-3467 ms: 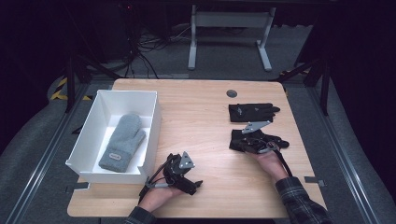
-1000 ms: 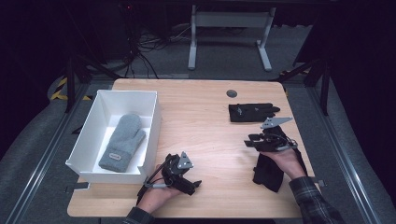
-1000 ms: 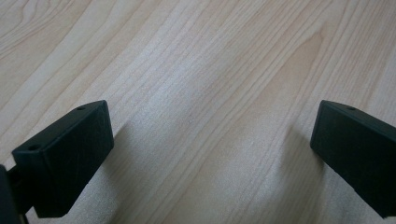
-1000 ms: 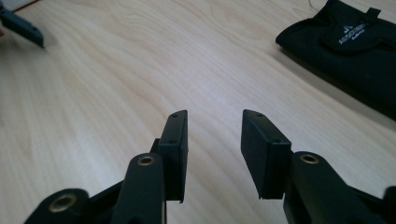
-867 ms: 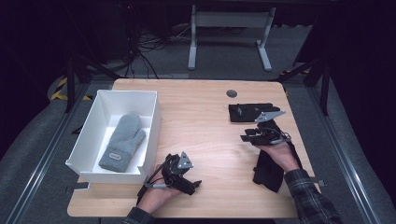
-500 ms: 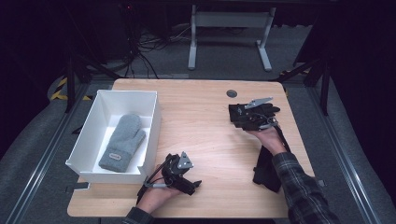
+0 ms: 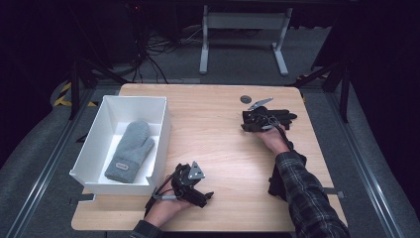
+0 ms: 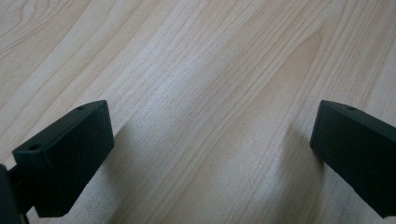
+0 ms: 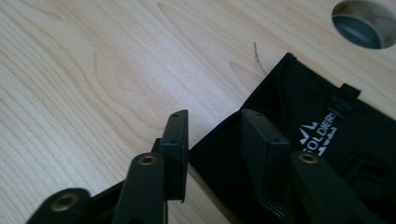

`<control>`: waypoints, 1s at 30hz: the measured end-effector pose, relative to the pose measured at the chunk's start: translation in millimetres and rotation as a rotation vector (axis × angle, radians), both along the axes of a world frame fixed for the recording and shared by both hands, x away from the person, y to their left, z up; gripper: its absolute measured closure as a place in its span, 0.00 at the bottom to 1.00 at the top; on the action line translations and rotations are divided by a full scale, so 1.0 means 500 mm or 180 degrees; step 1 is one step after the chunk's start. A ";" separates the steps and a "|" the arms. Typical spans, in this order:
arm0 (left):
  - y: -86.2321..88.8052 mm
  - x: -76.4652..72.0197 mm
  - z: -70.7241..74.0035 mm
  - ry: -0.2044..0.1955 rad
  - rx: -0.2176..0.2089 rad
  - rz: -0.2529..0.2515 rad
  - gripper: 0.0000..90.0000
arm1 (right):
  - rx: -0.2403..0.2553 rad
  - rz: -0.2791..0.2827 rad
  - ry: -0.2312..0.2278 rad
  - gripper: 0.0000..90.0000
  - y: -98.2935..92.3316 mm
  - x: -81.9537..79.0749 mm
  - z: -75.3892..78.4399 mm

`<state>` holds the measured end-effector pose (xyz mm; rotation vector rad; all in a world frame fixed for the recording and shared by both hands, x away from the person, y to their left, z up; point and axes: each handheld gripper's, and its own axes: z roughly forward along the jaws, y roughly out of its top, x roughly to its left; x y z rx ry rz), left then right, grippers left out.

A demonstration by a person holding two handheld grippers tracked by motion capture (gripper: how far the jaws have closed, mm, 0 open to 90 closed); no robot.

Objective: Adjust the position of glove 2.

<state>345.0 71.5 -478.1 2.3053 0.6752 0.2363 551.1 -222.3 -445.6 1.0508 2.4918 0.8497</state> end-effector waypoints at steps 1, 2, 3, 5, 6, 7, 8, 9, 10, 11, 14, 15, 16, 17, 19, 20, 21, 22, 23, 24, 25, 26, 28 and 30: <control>0.000 0.000 0.000 0.0000 -0.0001 0.0000 0.00 | -0.0016 -0.0025 -0.0047 0.83 0.002 -0.004 -0.002; 0.000 0.000 0.000 -0.0001 0.0001 -0.0001 0.00 | -0.0004 -0.0013 -0.0053 0.91 0.003 -0.005 -0.002; 0.000 0.000 0.000 -0.0001 0.0001 0.0000 0.00 | -0.0021 -0.0014 -0.0075 0.96 0.003 -0.007 0.000; 0.000 0.000 0.000 -0.0001 0.0001 0.0000 0.00 | -0.0035 -0.0018 -0.0088 0.98 0.002 -0.008 0.001; 0.000 0.000 0.000 0.0000 0.0001 0.0000 0.00 | -0.0027 -0.0008 -0.0071 0.98 0.000 -0.009 0.002; 0.000 0.000 0.000 0.0000 0.0001 0.0000 0.00 | -0.0009 -0.0013 -0.0067 0.98 -0.002 -0.010 0.004; 0.000 0.000 0.000 -0.0001 0.0002 0.0000 0.00 | 0.0032 -0.0015 -0.0084 0.99 -0.007 -0.015 0.011; 0.000 0.000 0.000 -0.0001 0.0002 0.0000 0.00 | 0.0060 -0.0022 -0.0094 0.99 -0.009 -0.019 0.015; 0.000 0.000 0.000 -0.0001 0.0002 0.0000 0.00 | 0.0060 -0.0022 -0.0094 0.99 -0.009 -0.019 0.015; 0.000 0.000 0.000 -0.0001 0.0001 0.0002 0.00 | 0.0073 -0.0014 -0.0113 0.99 -0.011 -0.024 0.021; 0.000 0.000 0.000 0.0002 -0.0007 0.0004 0.00 | 0.0185 0.0022 -0.0178 0.99 -0.018 -0.046 0.045; 0.000 0.000 0.000 0.0002 -0.0004 -0.0002 0.00 | 0.0198 0.0049 -0.0187 0.99 -0.020 -0.051 0.051; 0.000 0.000 0.000 0.0002 -0.0004 -0.0001 0.00 | 0.0219 0.0076 -0.0202 0.99 -0.021 -0.058 0.057; 0.000 0.000 0.000 0.0000 -0.0004 0.0006 0.00 | 0.0237 0.0110 -0.0221 0.99 -0.022 -0.066 0.063; 0.000 0.000 0.000 0.0002 -0.0006 0.0004 0.00 | 0.0286 0.0184 -0.0258 0.99 -0.022 -0.084 0.078; 0.000 0.000 0.000 0.0002 -0.0007 0.0004 0.00 | 0.0316 0.0222 -0.0278 0.99 -0.023 -0.092 0.084; 0.000 0.000 0.000 0.0002 -0.0007 0.0004 0.00 | 0.0337 0.0259 -0.0300 0.99 -0.023 -0.100 0.089; 0.000 0.000 0.000 0.0002 -0.0007 0.0004 0.00 | 0.0337 0.0259 -0.0300 0.99 -0.023 -0.100 0.089; 0.000 0.000 0.000 0.0002 -0.0007 0.0004 0.00 | 0.0364 0.0332 -0.0307 0.99 -0.023 -0.113 0.095; 0.000 0.000 0.000 0.0002 -0.0007 0.0005 0.00 | 0.0389 0.0372 -0.0297 0.99 -0.023 -0.122 0.098; 0.000 0.000 0.000 0.0003 -0.0006 0.0004 0.00 | 0.0447 0.0459 -0.0298 0.99 -0.025 -0.141 0.103; 0.000 0.000 0.000 0.0002 -0.0007 0.0005 0.00 | 0.0447 0.0459 -0.0298 0.99 -0.025 -0.141 0.103; 0.000 0.000 0.000 0.0003 -0.0007 0.0005 0.00 | 0.0497 0.0539 -0.0303 0.99 -0.028 -0.163 0.105; 0.000 0.000 0.000 0.0001 -0.0001 0.0000 0.00 | 0.0536 0.0622 -0.0306 0.99 -0.029 -0.186 0.104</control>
